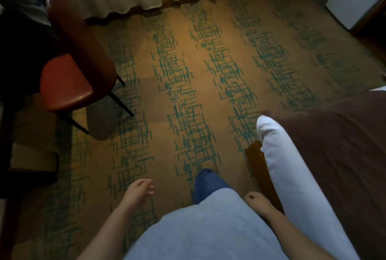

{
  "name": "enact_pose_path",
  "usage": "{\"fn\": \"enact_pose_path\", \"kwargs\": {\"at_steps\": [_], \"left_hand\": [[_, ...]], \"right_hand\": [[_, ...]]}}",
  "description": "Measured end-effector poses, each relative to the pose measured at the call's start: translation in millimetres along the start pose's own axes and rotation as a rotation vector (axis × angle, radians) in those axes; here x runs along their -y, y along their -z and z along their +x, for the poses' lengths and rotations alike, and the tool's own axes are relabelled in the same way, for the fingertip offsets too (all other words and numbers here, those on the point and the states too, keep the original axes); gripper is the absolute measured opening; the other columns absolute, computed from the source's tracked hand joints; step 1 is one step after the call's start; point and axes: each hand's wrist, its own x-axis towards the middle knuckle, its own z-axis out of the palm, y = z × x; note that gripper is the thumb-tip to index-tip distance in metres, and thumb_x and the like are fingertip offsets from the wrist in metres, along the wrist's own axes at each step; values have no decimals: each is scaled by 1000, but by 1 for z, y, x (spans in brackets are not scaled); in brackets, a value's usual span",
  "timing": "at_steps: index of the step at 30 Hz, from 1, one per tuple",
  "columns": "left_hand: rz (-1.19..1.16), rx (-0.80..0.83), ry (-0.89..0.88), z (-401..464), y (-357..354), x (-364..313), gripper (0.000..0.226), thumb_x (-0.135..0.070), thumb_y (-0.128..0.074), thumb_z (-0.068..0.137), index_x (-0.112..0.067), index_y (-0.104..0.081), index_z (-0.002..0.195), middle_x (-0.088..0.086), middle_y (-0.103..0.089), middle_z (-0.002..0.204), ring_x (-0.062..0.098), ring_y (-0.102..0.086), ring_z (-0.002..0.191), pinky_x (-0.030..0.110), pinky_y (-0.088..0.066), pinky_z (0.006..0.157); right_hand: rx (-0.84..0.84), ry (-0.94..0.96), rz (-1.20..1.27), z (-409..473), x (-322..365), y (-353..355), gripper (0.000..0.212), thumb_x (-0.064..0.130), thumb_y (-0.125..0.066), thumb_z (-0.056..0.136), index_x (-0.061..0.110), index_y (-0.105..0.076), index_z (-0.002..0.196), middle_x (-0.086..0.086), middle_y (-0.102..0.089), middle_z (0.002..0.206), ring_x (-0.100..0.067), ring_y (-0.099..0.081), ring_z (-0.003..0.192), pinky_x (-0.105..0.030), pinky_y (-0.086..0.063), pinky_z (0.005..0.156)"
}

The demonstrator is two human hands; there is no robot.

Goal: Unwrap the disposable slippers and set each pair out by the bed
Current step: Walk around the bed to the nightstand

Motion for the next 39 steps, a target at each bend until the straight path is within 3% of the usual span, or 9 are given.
{"fn": "enact_pose_path", "kwargs": {"at_steps": [3,8,14,18,22,27,30,32,39], "left_hand": [[64,11,46,20,-13,-45,21,-15,-42,94,-3,-58,102,8,-60,82,19,-54,64,24,-34,56],[42,3,7,61,-35,-135,18,-11,-43,93,-1,-59,97,7,-57,73,19,-51,58,24,-33,53],[0,59,-41,111,-65,-230,16,1,-43,91,-3,-57,86,12,-59,70,19,-55,63,19,-48,50],[23,146,-29,170,-83,-314,19,1,-44,90,-4,-58,77,13,-60,70,19,-55,62,23,-46,56],[141,186,-56,225,-98,-427,18,-5,-44,91,-5,-57,79,11,-56,67,12,-55,47,17,-41,44],[389,268,-160,271,-140,-567,17,-14,-41,94,-9,-55,85,5,-57,73,15,-52,61,21,-32,52],[396,340,-201,283,-181,-645,22,-11,-38,94,-12,-52,77,3,-51,68,11,-48,50,16,-30,40],[414,364,-215,287,-210,-682,24,-13,-38,94,-17,-52,75,1,-55,71,8,-50,51,18,-32,48],[519,463,-231,300,-327,-745,24,-16,-39,94,-19,-58,79,1,-61,81,14,-57,69,23,-35,62]], "right_hand": [[2,11,43,34,53,56,22,16,-39,88,14,-42,66,-9,-44,72,-20,-38,63,-32,-33,60],[-79,39,166,78,142,159,26,12,-40,89,-6,-58,94,-12,-48,74,-22,-46,60,-23,-40,46],[-66,55,506,102,225,248,13,12,-40,96,10,-52,91,-5,-48,69,-14,-43,53,-23,-28,48],[-95,-11,595,135,246,280,12,14,-40,97,8,-51,96,-7,-50,75,-15,-45,57,-22,-32,50],[-135,-164,620,165,254,293,14,17,-42,95,12,-52,88,-6,-52,72,-16,-47,54,-21,-33,49],[-226,-262,782,182,278,312,18,9,-43,93,10,-51,76,-9,-48,65,-18,-42,51,-21,-33,47],[-335,-283,787,198,290,337,29,8,-49,89,14,-55,61,-7,-54,60,-21,-49,62,-29,-37,60],[-371,-318,850,206,293,353,31,10,-50,88,17,-55,58,-5,-56,62,-22,-52,69,-30,-38,65],[-288,-421,1159,258,280,435,14,11,-45,94,2,-56,94,-13,-54,68,-22,-47,58,-29,-37,53]]}}
